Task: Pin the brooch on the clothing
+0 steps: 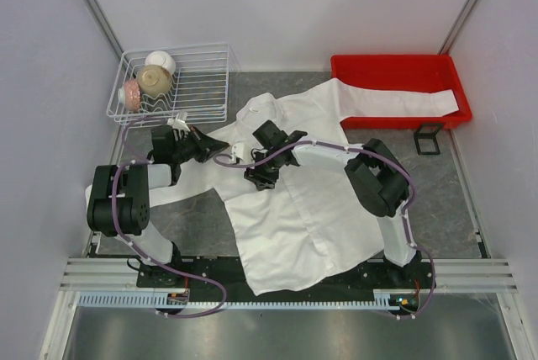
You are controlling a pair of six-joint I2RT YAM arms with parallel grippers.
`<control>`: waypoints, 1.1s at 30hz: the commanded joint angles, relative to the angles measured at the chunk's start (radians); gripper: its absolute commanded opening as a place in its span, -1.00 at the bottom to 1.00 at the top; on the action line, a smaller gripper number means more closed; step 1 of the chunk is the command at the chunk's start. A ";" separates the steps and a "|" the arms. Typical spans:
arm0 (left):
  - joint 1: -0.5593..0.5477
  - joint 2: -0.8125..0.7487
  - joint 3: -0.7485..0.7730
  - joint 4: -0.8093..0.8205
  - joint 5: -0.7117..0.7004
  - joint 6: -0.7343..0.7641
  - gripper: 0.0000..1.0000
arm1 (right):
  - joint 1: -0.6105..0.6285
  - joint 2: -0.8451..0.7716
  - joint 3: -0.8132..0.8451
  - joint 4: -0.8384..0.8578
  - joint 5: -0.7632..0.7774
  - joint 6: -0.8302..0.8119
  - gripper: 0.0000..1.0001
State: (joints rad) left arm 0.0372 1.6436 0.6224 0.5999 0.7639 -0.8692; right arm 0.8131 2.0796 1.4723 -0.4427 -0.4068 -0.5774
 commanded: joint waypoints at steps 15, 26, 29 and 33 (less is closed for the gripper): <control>-0.013 0.010 -0.007 -0.043 0.129 0.114 -0.97 | -0.150 0.126 0.342 -0.132 -0.369 -0.531 0.08; -0.013 0.024 0.007 -0.075 0.103 0.118 -0.97 | -0.114 0.218 0.416 -0.234 -0.388 -0.613 -0.15; -0.013 0.032 0.014 -0.075 0.103 0.116 -0.96 | -0.112 0.238 0.414 -0.248 -0.379 -0.615 -0.15; -0.013 0.030 0.014 -0.077 0.097 0.113 -0.97 | -0.112 0.280 0.442 -0.249 -0.354 -0.593 -0.16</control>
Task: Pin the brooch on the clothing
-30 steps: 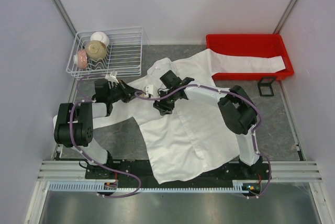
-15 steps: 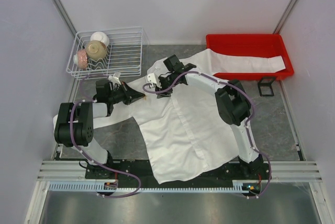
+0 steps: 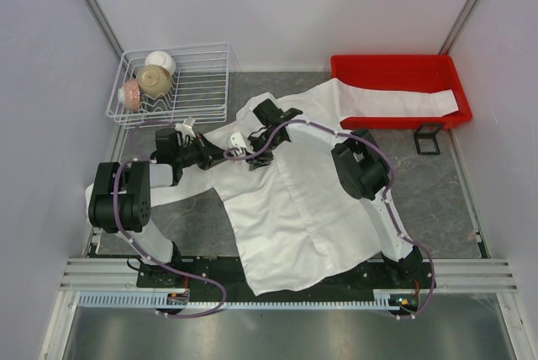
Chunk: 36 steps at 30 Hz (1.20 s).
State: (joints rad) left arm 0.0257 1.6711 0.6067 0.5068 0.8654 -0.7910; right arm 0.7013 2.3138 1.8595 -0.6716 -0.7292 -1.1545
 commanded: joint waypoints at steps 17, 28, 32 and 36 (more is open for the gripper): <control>-0.006 0.021 0.054 -0.005 -0.025 0.041 -0.97 | 0.001 0.079 0.118 -0.100 0.025 -0.064 -1.00; -0.050 0.087 0.113 -0.001 -0.020 0.044 -0.97 | 0.012 -0.096 -0.045 0.096 -0.018 -0.031 -1.00; -0.053 0.113 0.136 -0.001 -0.023 0.050 -0.97 | 0.013 -0.116 -0.085 0.113 -0.015 -0.051 -1.00; -0.059 0.130 0.149 -0.002 -0.022 0.053 -0.97 | 0.015 -0.129 -0.106 0.130 -0.015 -0.056 -1.00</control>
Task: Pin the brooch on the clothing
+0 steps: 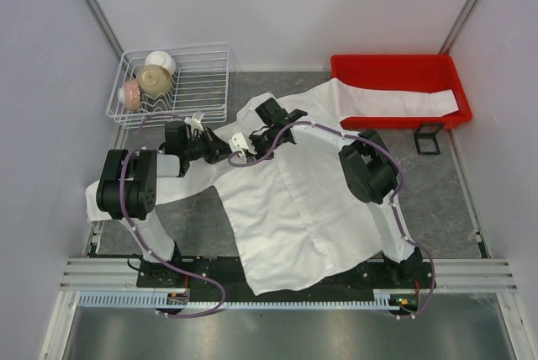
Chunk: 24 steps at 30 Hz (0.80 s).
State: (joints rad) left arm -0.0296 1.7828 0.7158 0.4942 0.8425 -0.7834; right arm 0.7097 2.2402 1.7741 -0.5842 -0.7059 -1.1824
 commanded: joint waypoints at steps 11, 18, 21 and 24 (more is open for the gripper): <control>-0.012 0.047 0.051 0.000 -0.002 0.084 -0.97 | 0.008 -0.060 -0.033 0.043 -0.043 -0.057 -1.00; -0.012 0.049 0.045 0.009 -0.002 0.099 -0.96 | 0.007 -0.071 -0.054 0.041 -0.046 -0.100 -1.00; -0.012 0.053 0.048 0.010 0.003 0.105 -0.97 | 0.007 -0.073 -0.059 0.040 -0.043 -0.103 -1.00; -0.013 0.061 0.051 0.010 0.004 0.110 -0.97 | 0.008 -0.076 -0.062 0.038 -0.040 -0.109 -1.00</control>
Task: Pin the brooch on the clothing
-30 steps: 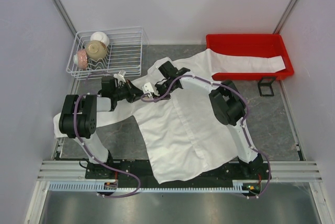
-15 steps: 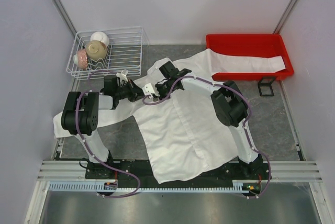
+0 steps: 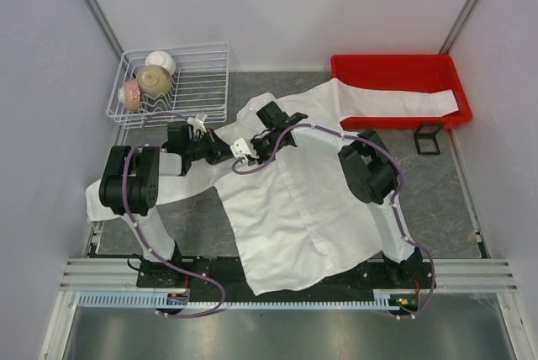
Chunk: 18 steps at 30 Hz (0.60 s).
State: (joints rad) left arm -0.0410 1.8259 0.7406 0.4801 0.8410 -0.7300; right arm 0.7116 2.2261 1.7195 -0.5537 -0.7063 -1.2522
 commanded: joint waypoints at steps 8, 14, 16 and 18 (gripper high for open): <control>-0.002 0.023 0.028 0.011 0.006 0.067 -0.96 | 0.005 -0.062 -0.005 0.008 -0.035 -0.053 -1.00; -0.010 0.026 0.028 0.002 -0.003 0.067 -0.96 | 0.006 -0.063 -0.006 0.008 -0.035 -0.058 -1.00; -0.014 0.026 0.028 0.000 -0.003 0.069 -0.97 | 0.006 -0.063 -0.008 0.006 -0.033 -0.059 -1.00; -0.017 0.026 0.026 -0.003 -0.003 0.072 -0.97 | 0.006 -0.065 -0.009 0.005 -0.033 -0.065 -1.00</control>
State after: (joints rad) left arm -0.0479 1.8420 0.7414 0.4656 0.8402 -0.7097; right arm 0.7116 2.2246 1.7149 -0.5537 -0.7063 -1.2846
